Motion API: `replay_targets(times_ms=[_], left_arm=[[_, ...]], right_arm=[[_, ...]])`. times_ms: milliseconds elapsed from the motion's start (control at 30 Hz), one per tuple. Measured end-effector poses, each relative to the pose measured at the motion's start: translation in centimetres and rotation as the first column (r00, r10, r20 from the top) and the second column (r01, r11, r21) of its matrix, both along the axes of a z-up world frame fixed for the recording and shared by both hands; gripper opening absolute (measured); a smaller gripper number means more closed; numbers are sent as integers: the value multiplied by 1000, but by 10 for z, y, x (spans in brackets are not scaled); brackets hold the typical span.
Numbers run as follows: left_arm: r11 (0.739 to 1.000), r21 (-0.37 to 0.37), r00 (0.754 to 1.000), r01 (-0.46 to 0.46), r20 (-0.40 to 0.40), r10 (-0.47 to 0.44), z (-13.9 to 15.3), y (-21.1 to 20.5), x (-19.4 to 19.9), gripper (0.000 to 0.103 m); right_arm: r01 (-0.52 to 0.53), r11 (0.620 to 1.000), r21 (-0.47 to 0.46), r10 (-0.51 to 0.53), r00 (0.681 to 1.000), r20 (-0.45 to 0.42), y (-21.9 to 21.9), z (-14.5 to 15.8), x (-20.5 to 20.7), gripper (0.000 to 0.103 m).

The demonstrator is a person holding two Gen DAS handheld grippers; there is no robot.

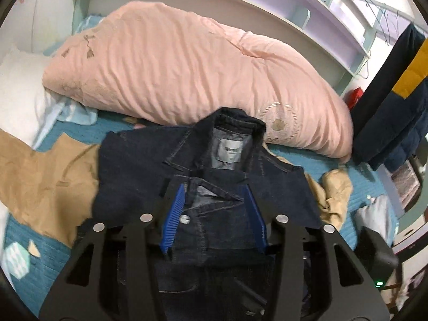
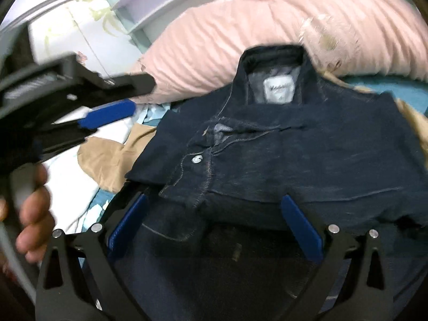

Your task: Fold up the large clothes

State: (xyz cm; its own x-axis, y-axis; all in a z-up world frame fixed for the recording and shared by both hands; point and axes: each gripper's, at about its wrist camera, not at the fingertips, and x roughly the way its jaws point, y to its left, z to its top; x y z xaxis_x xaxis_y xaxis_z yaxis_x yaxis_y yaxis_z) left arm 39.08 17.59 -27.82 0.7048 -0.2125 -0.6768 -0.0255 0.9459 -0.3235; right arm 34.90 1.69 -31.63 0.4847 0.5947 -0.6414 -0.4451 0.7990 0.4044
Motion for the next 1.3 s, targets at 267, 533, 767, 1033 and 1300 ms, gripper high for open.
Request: replay_targets(times_ms=[267, 533, 767, 1033, 1300], left_arm=[[992, -51, 987, 112, -108, -117, -47, -46, 16, 49], [992, -19, 945, 128, -301, -128, -115, -45, 31, 48], [987, -110, 941, 114, -306, -143, -122, -31, 35, 40], [979, -184, 972, 91, -198, -128, -76, 29, 37, 72], [979, -161, 950, -122, -306, 68, -84, 113, 105, 73]], right_arm=[[223, 971, 87, -213, 971, -110, -129, -3, 35, 92], [227, 973, 42, -201, 923, -328, -159, -57, 77, 0], [302, 953, -34, -296, 897, -329, -174, -80, 74, 0], [197, 980, 5, -188, 945, -267, -174, -41, 80, 29], [224, 975, 9, -215, 946, -244, -178, -32, 125, 30]])
